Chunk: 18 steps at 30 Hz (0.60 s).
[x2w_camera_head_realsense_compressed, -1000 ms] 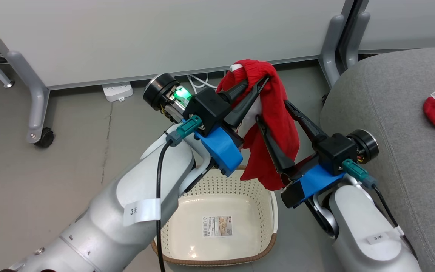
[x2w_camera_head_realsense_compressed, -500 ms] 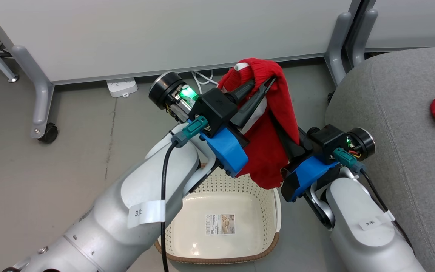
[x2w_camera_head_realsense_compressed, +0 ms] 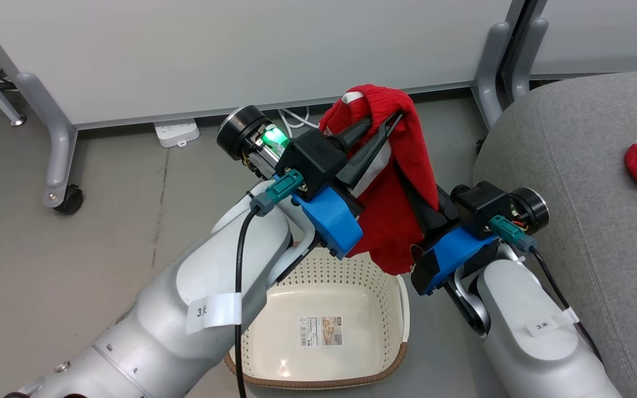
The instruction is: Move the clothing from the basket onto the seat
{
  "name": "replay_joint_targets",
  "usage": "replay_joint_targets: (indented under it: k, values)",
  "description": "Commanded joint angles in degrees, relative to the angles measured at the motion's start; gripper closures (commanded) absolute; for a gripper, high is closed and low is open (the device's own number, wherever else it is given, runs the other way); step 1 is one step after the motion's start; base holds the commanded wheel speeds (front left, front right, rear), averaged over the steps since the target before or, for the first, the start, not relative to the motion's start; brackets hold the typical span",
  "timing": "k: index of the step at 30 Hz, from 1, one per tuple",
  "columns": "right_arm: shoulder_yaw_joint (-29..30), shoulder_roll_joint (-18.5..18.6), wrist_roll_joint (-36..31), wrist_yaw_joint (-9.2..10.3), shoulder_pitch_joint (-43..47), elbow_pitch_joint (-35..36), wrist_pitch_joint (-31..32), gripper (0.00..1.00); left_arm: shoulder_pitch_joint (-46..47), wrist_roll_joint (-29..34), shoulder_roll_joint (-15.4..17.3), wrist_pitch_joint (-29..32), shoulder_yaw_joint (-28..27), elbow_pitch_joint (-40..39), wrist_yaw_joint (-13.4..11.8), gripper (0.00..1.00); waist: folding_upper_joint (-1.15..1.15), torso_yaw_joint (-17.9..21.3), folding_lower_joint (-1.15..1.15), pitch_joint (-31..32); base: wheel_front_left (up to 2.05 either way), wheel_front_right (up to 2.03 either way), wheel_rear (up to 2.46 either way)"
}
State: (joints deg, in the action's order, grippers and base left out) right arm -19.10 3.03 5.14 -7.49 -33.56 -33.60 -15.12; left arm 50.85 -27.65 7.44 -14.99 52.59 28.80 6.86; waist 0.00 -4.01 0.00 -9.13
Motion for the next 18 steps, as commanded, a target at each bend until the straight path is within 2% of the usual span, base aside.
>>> replay_joint_targets:
  k: [1, 8, 9, 10, 11, 18]
  values:
    - [0.1, -0.1, 0.1, -0.01, 0.2, 0.1, -0.1, 1.0, -0.5, 0.0, 0.1, -0.3, -0.2, 0.0, 0.1, 1.0, 0.0, 0.0, 0.0, 0.0, 0.0, 0.0, 0.0]
    - [0.4, -0.1, 0.4, -0.01, 0.7, 0.4, -0.1, 1.0, -0.9, -0.1, 0.1, -0.3, -0.3, 0.3, 0.2, 1.0, 0.0, 0.0, 0.0, 0.2, 0.0, 0.0, 0.0]
    - [0.4, -0.1, 0.4, -0.01, 0.7, 0.4, -0.1, 1.0, -0.9, -0.1, 0.0, -0.3, -0.4, 0.3, 0.2, 0.87, 0.0, 0.0, 0.0, 0.2, 0.0, 0.0, 0.0]
    - [0.4, -0.2, 0.5, -0.01, 0.6, 0.5, -0.1, 1.0, -0.9, -0.2, 0.0, -0.3, -0.5, 0.3, 0.2, 0.03, 0.0, 0.0, 0.0, 0.2, 0.0, 0.0, 0.0]
    - [0.4, -0.2, 0.5, -0.01, 0.6, 0.5, -0.1, 1.0, -1.0, -0.3, 0.0, -0.3, -0.6, 0.4, 0.1, 0.0, 0.0, 0.0, 0.0, 0.2, 0.0, 0.0, 0.0]
    - [0.9, -0.2, 0.6, -0.01, 0.5, 1.1, -0.1, 1.0, -1.1, -0.3, -0.1, -0.3, -0.8, 0.9, 0.0, 0.0, 0.0, 0.2, 0.0, 0.0, 0.0, 0.0, 0.0]
